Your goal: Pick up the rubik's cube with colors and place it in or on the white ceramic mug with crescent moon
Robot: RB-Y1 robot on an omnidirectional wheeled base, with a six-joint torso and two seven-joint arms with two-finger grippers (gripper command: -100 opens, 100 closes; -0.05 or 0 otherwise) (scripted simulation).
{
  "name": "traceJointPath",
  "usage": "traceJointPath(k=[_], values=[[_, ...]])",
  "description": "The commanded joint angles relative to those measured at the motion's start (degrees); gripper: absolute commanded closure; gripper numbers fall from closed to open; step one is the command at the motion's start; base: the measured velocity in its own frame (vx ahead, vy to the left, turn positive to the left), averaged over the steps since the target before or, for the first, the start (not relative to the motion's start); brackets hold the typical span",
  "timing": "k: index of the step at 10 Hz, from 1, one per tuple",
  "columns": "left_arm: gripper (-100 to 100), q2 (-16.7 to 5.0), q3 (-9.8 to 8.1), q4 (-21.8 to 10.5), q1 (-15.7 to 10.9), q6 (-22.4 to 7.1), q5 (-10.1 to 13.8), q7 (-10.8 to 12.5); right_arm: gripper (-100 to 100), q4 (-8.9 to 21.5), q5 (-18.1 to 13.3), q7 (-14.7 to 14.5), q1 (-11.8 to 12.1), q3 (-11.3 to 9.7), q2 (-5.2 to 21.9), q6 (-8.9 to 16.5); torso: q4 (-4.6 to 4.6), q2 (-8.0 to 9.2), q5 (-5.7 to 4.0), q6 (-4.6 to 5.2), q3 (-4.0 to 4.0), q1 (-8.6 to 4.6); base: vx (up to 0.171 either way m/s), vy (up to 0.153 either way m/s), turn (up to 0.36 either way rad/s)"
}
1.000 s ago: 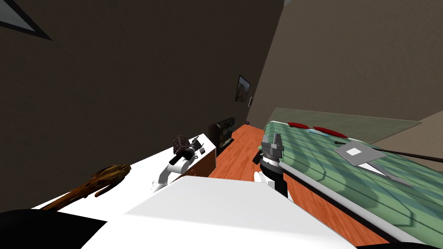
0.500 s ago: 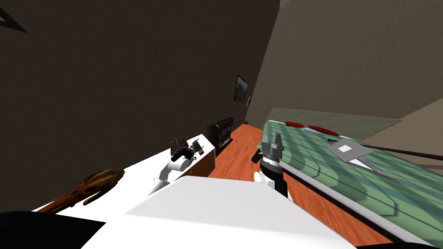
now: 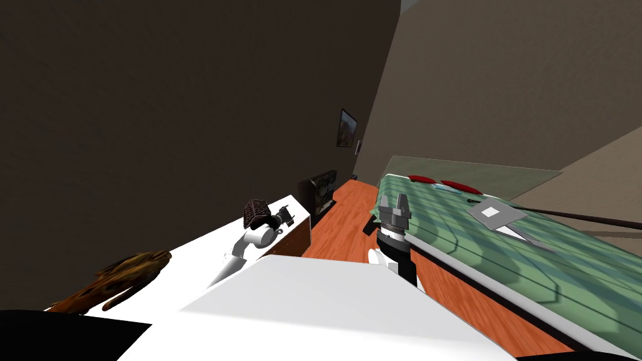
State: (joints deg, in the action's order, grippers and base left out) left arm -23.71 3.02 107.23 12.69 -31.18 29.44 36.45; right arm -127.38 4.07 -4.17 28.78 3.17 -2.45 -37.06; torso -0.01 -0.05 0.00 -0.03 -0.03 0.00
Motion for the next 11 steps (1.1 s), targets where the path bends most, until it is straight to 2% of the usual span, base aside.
traceJointPath(k=[1, 2, 3, 4, 6, 7, 8, 9, 10, 11], values=[[-100, -1.09, -0.09, -1.84, -1.23, -2.86, 1.71, 1.73, 0, 0.0, 0.0, 0.0, 0.0, 0.0, 0.0, 0.0, 0.0, 0.0, 0.0, 0.0, 0.0, 0.0, 0.012, 0.002, -0.071], [-100, -1.09, -0.09, -1.84, -1.23, -3.67, 1.71, 1.73, 0, 0.0, 0.0, 0.0, 0.0, 0.0, 0.0, 0.0, 0.0, 0.0, 0.0, 0.01, 0.0, 0.01, 0.011, 0.002, -0.037], [-100, -2.09, -0.14, -3.48, -2.21, -5.48, 3.23, 3.14, 0, 0.0, 0.0, 0.0, 0.0, 0.0, 0.0, 0.0, 0.0, 0.01, 0.0, -0.01, 0.01, 0.0, 0.012, -0.001, -0.058], [-100, -2.09, -0.14, -3.48, -2.21, -6.4, 3.23, 3.14, 0, 0.0, 0.0, 0.0, 0.0, 0.0, 0.0, 0.0, 0.0, 0.0, 0.0, 0.01, 0.0, -0.01, 0.01, 0.001, -0.034], [-100, -4.07, -0.24, -6.69, -4.11, -10.48, 6.13, 5.82, 0, 0.0, 0.0, 0.0, 0.0, 0.0, 0.0, 0.0, 0.0, 0.0, 0.0, 0.0, 0.0, -0.01, 0.017, 0.001, -0.073], [-100, -4.07, -0.24, -6.69, -4.11, -11.61, 6.13, 5.82, 0, 0.0, 0.0, 0.0, 0.0, 0.0, 0.0, 0.0, 0.0, -0.02, 0.0, 0.01, -0.01, 0.0, 0.015, 0.006, -0.039], [-100, -5.04, -0.28, -8.23, -5.0, -13.82, 7.5, 7.08, 0, 0.0, 0.0, 0.0, 0.0, 0.0, 0.0, 0.0, -0.01, -0.01, 0.0, -0.01, -0.01, 0.01, 0.015, 0.003, -0.06], [-100, -5.04, -0.28, -8.23, -5.0, -14.07, 7.5, 7.08, 0, 0.0, 0.0, 0.0, 0.0, 0.0, 0.0, 0.0, 0.0, -0.01, 0.0, 0.0, -0.01, 0.01, 0.012, 0.003, -0.027], [-100, -5.99, -0.31, -9.7, -5.83, -16.18, 8.79, 8.27, 0, 0.0, 0.0, 0.0, 0.0, 0.0, 0.0, 0.0, 0.0, 0.01, 0.0, -0.02, 0.0, 0.0, 0.012, 0.0, -0.052], [-100, -5.99, -0.31, -9.7, -5.83, -16.41, 8.79, 8.27, 0, 0.0, 0.0, 0.0, 0.0, 0.0, 0.0, 0.0, 0.0, 0.01, 0.0, 0.0, 0.0, 0.0, 0.009, 0.001, -0.027]])
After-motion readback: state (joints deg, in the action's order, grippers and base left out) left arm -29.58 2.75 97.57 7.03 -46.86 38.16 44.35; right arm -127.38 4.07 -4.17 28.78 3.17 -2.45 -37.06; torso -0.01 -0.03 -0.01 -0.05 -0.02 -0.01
